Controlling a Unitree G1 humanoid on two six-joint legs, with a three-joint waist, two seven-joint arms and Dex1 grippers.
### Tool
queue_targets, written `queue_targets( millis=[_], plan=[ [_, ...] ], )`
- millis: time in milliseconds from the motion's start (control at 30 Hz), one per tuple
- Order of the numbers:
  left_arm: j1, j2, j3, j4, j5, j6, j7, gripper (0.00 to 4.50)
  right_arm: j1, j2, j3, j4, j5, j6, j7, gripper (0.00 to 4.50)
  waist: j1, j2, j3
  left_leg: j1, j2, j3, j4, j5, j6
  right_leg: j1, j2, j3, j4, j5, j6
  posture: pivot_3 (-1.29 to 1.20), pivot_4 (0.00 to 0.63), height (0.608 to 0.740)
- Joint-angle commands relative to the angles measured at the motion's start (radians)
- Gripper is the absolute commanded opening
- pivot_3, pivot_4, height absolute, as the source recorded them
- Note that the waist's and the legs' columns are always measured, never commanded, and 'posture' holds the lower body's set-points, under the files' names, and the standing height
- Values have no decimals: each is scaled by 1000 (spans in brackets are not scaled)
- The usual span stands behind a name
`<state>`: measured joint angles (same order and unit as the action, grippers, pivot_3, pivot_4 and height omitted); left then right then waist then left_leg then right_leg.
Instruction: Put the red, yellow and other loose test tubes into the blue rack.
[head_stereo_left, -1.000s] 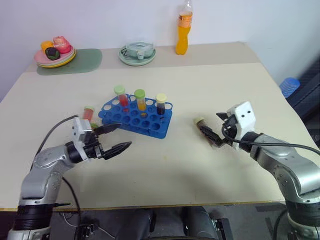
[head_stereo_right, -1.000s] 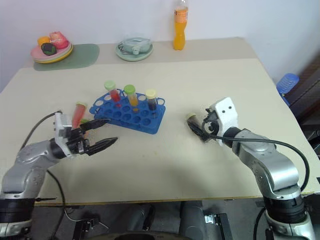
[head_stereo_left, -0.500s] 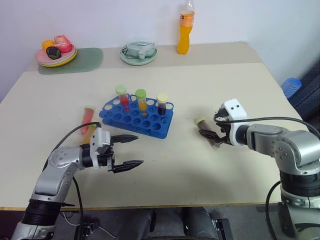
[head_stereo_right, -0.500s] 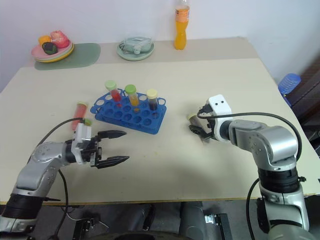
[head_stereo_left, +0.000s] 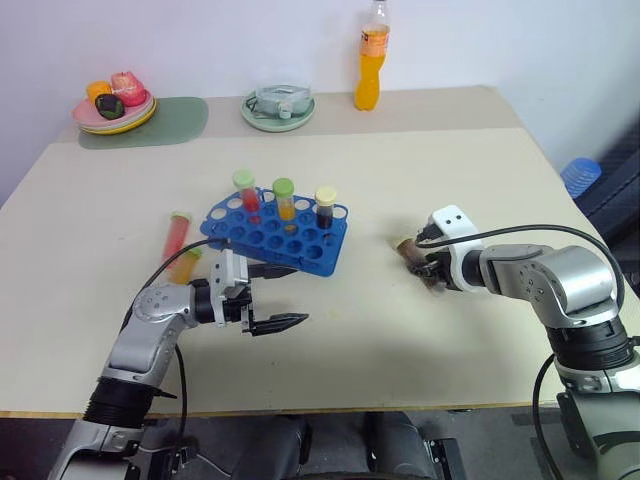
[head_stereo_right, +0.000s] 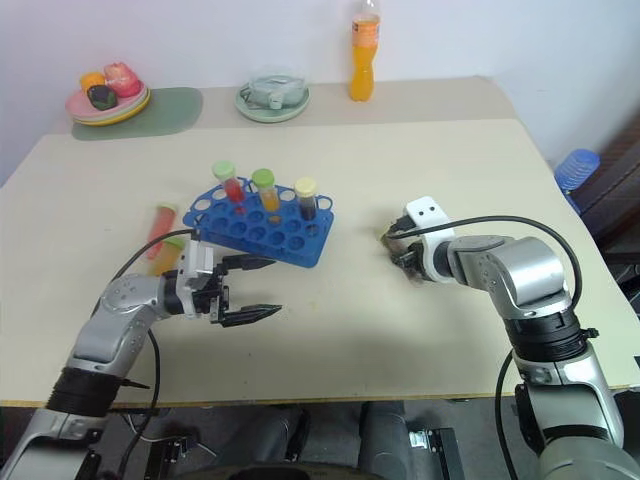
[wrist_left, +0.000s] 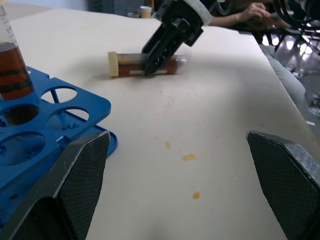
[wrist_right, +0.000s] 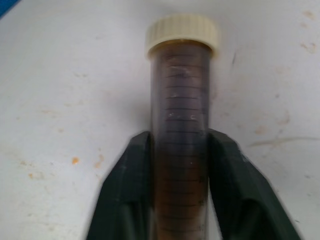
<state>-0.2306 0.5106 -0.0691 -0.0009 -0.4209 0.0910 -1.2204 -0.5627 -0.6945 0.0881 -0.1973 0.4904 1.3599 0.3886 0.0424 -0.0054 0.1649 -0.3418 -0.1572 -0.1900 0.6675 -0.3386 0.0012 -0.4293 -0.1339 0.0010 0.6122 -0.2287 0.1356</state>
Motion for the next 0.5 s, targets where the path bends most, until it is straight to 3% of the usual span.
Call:
queue_targets(
  millis=[33, 100, 300, 500],
  plan=[
    [-8, -10, -9, -5, 2, -13, 5, 4500, 17, -50, -6, -13, -55, -30, -8, 949, 0, 0, 0, 0, 0, 0, 0, 0, 0, 0, 0, 0, 0, 0, 0, 0, 150, 740],
    [-10, -24, -7, 10, -3, -12, 14, 4500, 41, -83, -4, -68, -76, -107, 6, 949, 3, 0, 0, 0, 0, 0, 0, 0, 0, 0, 0, 0, 0, 0, 0, 0, 150, 740],
    [-10, -88, 25, 38, -38, 33, 86, 4500, 223, -107, -158, -303, -6, -356, 148, 949, -3, 0, 0, -7, 0, 0, 0, 0, 0, -8, 0, 0, 0, 0, 0, 0, 150, 740],
    [-13, -101, 68, 79, -59, 28, 101, 4500, 310, -17, -216, -432, 53, -546, 219, 949, -4, 0, 0, -12, 1, 2, 1, 1, -1, -14, 1, 0, 1, 1, 0, 0, 150, 740]
  ],
)
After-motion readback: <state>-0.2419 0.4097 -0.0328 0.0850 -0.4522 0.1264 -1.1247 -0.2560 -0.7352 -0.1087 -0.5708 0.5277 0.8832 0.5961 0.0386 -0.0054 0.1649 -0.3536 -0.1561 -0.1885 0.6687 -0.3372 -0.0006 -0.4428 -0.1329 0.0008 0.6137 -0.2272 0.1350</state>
